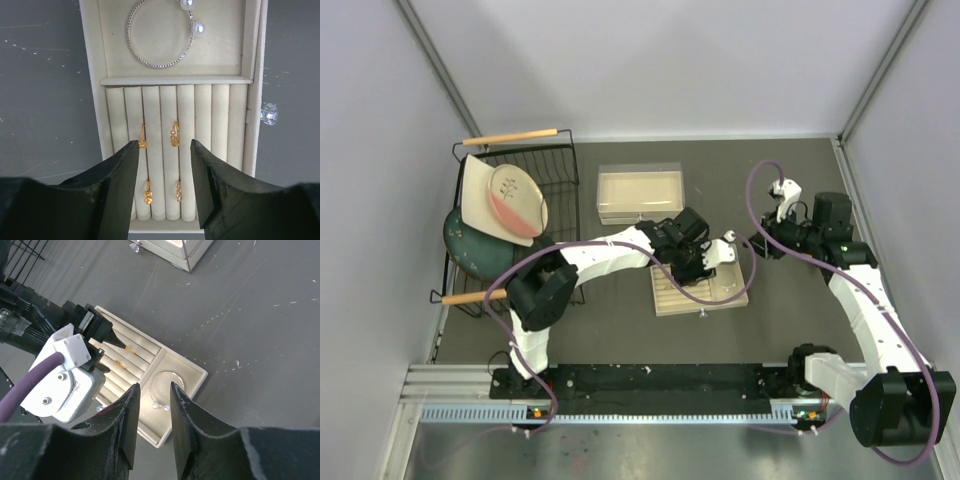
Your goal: Organize the mixed jewelry
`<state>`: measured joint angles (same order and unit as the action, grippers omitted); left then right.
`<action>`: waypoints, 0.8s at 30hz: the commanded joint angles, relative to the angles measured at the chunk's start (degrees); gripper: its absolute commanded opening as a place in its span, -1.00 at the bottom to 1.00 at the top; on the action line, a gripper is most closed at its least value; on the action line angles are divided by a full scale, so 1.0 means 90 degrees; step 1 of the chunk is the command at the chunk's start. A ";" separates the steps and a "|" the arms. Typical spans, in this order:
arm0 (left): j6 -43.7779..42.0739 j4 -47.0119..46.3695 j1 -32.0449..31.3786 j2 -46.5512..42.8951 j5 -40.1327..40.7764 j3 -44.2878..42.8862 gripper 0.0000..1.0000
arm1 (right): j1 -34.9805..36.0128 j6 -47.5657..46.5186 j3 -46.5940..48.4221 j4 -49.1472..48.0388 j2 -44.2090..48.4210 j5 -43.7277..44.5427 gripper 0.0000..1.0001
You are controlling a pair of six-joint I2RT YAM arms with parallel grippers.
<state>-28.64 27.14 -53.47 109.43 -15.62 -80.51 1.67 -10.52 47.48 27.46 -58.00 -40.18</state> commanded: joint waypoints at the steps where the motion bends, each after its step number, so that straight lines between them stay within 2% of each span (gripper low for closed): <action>1: 0.0018 0.0003 -0.0045 0.0116 -0.0111 -0.0224 0.02 | -0.0108 -0.0129 -0.0003 -0.0239 -0.0021 -0.0086 -0.38; 24: -0.0021 0.0003 -0.0045 0.0312 -0.0120 -0.0361 -0.06 | -0.0098 -0.0149 -0.0022 -0.0229 0.0009 -0.0086 -0.37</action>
<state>-28.64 27.53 -53.69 111.18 -15.62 -81.73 1.67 -10.55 47.24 27.46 -58.19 -40.16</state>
